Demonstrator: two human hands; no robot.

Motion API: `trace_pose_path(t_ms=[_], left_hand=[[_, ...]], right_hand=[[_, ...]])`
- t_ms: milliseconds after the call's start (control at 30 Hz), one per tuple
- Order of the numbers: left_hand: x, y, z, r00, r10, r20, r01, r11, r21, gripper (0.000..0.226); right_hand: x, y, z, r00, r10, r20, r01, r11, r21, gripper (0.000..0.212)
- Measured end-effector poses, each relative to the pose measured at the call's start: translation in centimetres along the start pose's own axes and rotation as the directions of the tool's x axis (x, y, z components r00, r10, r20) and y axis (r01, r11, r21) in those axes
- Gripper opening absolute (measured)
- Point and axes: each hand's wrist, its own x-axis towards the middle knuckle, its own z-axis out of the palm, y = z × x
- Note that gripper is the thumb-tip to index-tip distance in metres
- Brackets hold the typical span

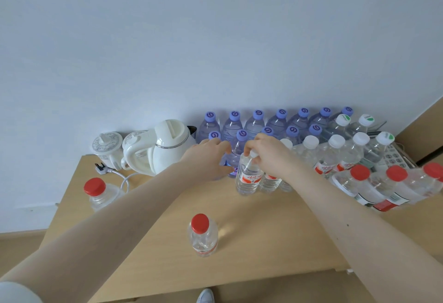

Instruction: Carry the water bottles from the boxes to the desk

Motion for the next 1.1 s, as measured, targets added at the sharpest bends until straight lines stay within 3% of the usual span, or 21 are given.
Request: trace_pose_path(t_ms=[267,533,933,1100], left_hand=[[-0.6,0.2,0.0,1.0,-0.009,0.002,0.009,0.999,0.037,0.043],[-3.0,0.9,-1.6,0.999,-0.041,-0.033,0.043,0.998,0.052,0.045],[-13.4,0.3,-1.9,0.933,-0.299,-0.201,0.303,0.953,-0.013,0.044],[-16.6,2.5,-0.4,0.9,-0.328,-0.286,0.35,0.936,0.026,0.046]], right_hand=[[-0.9,-0.1,-0.9,0.999,0.023,-0.047,-0.028,0.994,-0.102,0.034],[-4.0,-0.9,-2.5,0.984,-0.024,-0.178,0.017,0.999,-0.038,0.032],[-7.4,-6.3,-0.3,0.944,-0.197,-0.264,0.237,0.963,0.129,0.03],[-9.4,-7.4,1.1,0.937,-0.251,-0.245,0.293,0.944,0.154,0.032]])
